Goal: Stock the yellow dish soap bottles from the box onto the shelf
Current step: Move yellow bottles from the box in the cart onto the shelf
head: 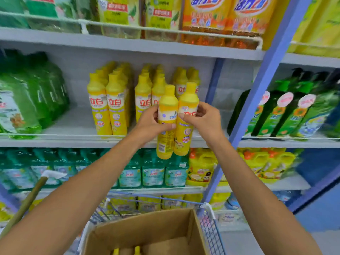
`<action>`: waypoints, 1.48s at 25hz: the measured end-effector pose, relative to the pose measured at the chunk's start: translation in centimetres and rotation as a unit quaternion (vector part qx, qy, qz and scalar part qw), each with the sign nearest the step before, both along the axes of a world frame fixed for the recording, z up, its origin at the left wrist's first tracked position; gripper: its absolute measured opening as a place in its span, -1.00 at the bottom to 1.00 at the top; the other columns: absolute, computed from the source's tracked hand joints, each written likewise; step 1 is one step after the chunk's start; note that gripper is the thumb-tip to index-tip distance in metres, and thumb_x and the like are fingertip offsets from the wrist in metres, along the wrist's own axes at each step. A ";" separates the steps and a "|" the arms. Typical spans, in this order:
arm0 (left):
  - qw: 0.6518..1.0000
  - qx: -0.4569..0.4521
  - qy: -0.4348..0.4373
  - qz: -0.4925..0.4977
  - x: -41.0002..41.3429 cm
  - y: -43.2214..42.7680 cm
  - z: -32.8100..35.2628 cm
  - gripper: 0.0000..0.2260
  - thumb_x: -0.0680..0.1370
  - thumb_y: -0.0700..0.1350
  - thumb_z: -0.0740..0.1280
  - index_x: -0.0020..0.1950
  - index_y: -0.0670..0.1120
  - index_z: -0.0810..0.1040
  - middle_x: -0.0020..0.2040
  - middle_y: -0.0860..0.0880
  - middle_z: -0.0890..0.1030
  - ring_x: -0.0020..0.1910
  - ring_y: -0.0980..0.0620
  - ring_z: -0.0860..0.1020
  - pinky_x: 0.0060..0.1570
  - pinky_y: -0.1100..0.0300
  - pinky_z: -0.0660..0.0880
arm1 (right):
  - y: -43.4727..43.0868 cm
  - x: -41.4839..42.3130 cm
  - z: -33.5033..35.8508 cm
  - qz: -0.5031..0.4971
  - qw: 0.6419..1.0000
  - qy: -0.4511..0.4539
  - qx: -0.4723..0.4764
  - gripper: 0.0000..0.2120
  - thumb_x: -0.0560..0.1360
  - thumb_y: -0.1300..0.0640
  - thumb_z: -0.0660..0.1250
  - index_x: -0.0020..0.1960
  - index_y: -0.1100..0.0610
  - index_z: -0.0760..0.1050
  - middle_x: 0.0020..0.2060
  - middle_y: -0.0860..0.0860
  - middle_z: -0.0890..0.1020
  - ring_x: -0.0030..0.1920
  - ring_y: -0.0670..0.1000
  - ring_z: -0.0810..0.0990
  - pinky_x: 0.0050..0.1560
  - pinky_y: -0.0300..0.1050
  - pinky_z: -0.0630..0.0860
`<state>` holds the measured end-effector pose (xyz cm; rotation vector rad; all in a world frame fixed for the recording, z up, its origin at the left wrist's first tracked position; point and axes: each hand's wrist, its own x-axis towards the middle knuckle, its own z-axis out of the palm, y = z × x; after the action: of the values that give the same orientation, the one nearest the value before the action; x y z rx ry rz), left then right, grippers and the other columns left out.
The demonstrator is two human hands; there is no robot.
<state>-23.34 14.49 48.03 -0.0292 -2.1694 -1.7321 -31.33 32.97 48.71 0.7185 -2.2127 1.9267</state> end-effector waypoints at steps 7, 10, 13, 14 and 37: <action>0.999 -0.016 0.027 0.024 -9.7 4.6 3.3 -0.50 0.37 -0.22 0.61 0.26 -0.10 0.56 0.10 0.03 0.70 0.05 0.15 0.68 -0.01 0.24 0.62 | 3.9 -9.2 3.2 -0.012 1.000 0.021 -0.016 -0.58 0.32 0.06 0.66 0.13 0.10 0.65 -0.05 -0.04 0.75 -0.06 -0.10 0.73 -0.01 -0.08 0.69; 0.999 -0.015 0.019 0.043 -12.2 5.0 2.7 -0.56 0.38 -0.24 0.60 0.21 -0.12 0.58 0.09 0.02 0.70 0.04 0.14 0.68 0.01 0.21 0.63 | 3.9 -11.7 2.4 -0.005 1.000 0.004 -0.016 -0.58 0.32 0.09 0.65 0.13 0.10 0.64 -0.05 -0.03 0.75 -0.07 -0.11 0.73 -0.04 -0.13 0.68; 0.998 0.000 0.014 0.055 -13.8 5.1 1.2 -0.53 0.39 -0.27 0.58 0.27 -0.16 0.55 0.13 -0.04 0.70 0.08 0.09 0.68 0.05 0.16 0.64 | 3.4 -13.1 0.7 0.010 1.000 -0.012 -0.012 -0.63 0.32 0.15 0.65 0.08 0.09 0.64 -0.07 -0.02 0.75 -0.11 -0.12 0.73 -0.11 -0.17 0.65; 0.998 0.004 0.011 0.063 -14.1 5.1 0.5 -0.51 0.39 -0.28 0.58 0.28 -0.16 0.55 0.14 -0.05 0.70 0.09 0.09 0.68 0.07 0.13 0.64 | 3.1 -13.5 0.0 0.010 1.000 -0.014 -0.012 -0.65 0.32 0.16 0.65 0.05 0.06 0.63 -0.08 -0.03 0.75 -0.11 -0.12 0.73 -0.10 -0.15 0.66; 0.995 0.025 -0.047 0.084 -13.4 4.4 -6.6 -0.41 0.31 -0.03 0.66 0.24 0.06 0.47 0.08 0.12 0.68 0.05 0.20 0.66 -0.03 0.18 0.64 | 3.8 -13.1 -6.7 0.053 0.996 -0.067 0.038 -0.36 0.42 0.09 0.57 0.44 0.07 0.42 0.24 -0.09 0.65 0.23 -0.11 0.63 0.26 -0.06 0.59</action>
<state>-36.75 18.93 41.43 0.2453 -2.1242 -1.7235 -44.44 36.77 41.97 0.7544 -2.3843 2.0042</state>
